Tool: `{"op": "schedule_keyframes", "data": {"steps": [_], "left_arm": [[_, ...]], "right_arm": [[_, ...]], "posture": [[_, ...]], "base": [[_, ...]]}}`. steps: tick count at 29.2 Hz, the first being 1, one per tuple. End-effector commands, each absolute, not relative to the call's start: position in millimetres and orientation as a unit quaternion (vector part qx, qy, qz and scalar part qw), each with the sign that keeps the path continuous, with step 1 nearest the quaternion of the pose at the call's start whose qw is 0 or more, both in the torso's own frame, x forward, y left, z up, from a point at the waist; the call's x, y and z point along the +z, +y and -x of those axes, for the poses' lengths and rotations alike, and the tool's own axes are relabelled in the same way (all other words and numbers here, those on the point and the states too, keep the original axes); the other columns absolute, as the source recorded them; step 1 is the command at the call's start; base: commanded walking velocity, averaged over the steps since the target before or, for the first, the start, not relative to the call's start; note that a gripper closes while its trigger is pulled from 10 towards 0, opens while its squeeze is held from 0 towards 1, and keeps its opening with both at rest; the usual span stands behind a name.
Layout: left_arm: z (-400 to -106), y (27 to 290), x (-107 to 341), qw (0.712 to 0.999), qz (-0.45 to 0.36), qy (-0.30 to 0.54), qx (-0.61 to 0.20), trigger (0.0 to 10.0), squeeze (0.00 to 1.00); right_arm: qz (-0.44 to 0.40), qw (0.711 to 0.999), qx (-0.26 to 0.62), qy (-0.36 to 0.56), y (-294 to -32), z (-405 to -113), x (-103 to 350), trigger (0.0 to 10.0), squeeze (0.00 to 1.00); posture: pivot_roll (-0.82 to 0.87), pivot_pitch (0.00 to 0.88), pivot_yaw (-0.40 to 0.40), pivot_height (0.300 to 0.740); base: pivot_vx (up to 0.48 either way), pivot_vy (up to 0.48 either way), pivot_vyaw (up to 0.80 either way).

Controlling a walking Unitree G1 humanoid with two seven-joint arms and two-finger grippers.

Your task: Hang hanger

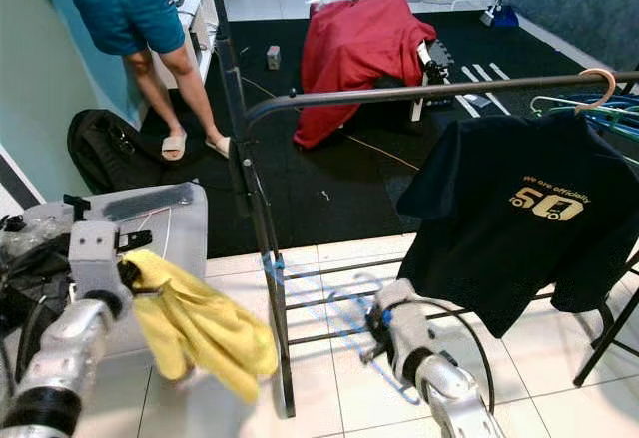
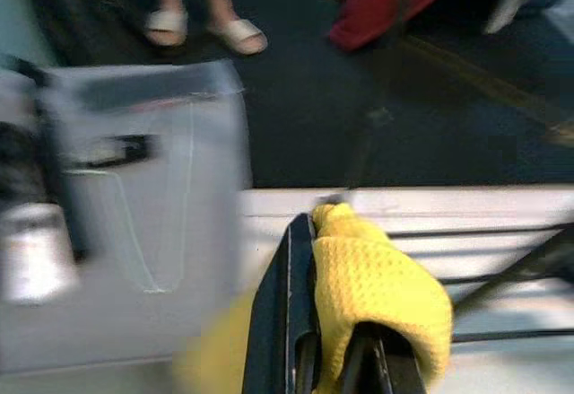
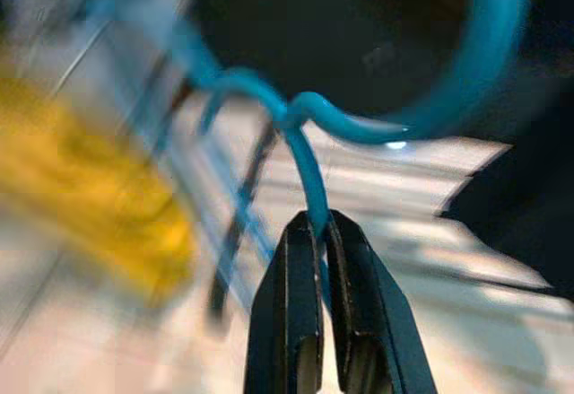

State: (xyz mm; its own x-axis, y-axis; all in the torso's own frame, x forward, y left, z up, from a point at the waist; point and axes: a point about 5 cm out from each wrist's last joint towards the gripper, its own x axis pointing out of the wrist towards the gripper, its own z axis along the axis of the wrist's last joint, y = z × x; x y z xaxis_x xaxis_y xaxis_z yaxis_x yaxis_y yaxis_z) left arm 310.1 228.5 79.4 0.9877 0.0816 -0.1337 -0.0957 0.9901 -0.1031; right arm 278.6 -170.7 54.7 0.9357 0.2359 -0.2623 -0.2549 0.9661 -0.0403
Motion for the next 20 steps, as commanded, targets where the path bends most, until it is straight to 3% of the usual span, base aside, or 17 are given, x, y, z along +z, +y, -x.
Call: {"op": "schedule_keyframes", "data": {"steps": [1, 10, 13, 20], "left_arm": [[-309, 222, 77, 0.994, 0.054, 0.083, 0.052, 10.0, 0.0], [-316, 206, 90, 0.995, 0.043, 0.081, 0.046, 10.0, 0.0], [-319, 186, 115, 0.999, 0.037, 0.02, -0.034, 10.0, 0.0], [-316, 168, 127, 0.995, -0.054, -0.001, -0.088, 10.0, 0.0]], "right_arm": [[0.016, 0.995, 0.029, 0.095, -191, -291, 73, 10.0, 0.0], [0.058, 0.996, -0.021, 0.058, -204, -315, 110, 10.0, 0.0], [0.091, 0.996, 0.0, 0.018, -206, -340, 157, 10.0, 0.0], [0.091, 0.996, -0.004, -0.003, -207, -361, 188, 10.0, 0.0]], "posture": [[-0.08, 0.068, 0.01, 0.74], [-0.09, 0.084, 0.017, 0.74], [-0.09, 0.098, 0.017, 0.74], [-0.08, 0.11, 0.017, 0.74]], "base": [[0.0, 0.0, 0.0], [0.0, 0.0, 0.0], [0.0, 0.0, 0.0], [0.0, 0.0, 0.0]]}}
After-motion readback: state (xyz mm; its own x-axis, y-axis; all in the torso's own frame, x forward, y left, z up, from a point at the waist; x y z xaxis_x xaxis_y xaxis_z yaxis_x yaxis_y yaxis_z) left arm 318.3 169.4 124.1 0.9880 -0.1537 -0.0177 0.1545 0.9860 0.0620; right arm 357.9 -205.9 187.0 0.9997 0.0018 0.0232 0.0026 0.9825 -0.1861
